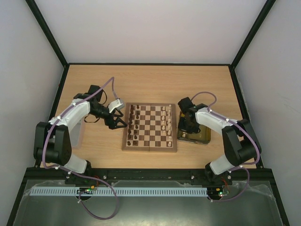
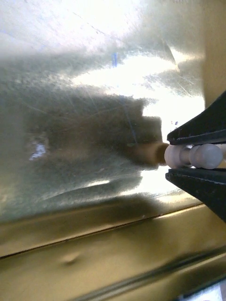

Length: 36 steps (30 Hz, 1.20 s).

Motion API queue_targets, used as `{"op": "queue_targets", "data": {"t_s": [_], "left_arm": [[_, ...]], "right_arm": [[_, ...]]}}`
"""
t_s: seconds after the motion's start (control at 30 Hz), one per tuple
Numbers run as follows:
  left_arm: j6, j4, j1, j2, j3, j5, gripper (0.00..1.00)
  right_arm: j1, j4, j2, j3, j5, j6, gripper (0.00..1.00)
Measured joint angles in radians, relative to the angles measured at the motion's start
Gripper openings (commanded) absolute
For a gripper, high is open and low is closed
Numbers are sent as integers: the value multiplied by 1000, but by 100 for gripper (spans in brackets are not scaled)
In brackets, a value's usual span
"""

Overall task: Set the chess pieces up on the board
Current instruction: Pick up the chess piece from the storage box, then place the chess piece on the chessboard.

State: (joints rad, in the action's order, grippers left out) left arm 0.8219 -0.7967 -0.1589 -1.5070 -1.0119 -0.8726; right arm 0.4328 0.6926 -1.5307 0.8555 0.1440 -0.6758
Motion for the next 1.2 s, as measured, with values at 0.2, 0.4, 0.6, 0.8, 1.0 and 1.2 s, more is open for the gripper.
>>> {"op": "queue_targets", "data": {"t_s": [0.2, 0.4, 0.6, 0.8, 1.0, 1.2], "left_arm": [[-4, 3, 0, -2, 0, 3, 91], [-5, 7, 0, -6, 0, 7, 91], [-19, 29, 0, -5, 3, 12, 91], [-31, 55, 0, 7, 34, 27, 91], [-63, 100, 3, 38, 67, 51, 91], [-83, 132, 23, 42, 89, 71, 91]], "right_arm": [[-5, 28, 1, 61, -48, 7, 5], [-5, 79, 29, 116, -88, 14, 4], [10, 141, 102, 193, -100, 12, 3], [151, 178, 140, 231, -121, -29, 3], [322, 189, 139, 231, -120, -94, 3], [452, 189, 128, 231, -117, -146, 3]]}}
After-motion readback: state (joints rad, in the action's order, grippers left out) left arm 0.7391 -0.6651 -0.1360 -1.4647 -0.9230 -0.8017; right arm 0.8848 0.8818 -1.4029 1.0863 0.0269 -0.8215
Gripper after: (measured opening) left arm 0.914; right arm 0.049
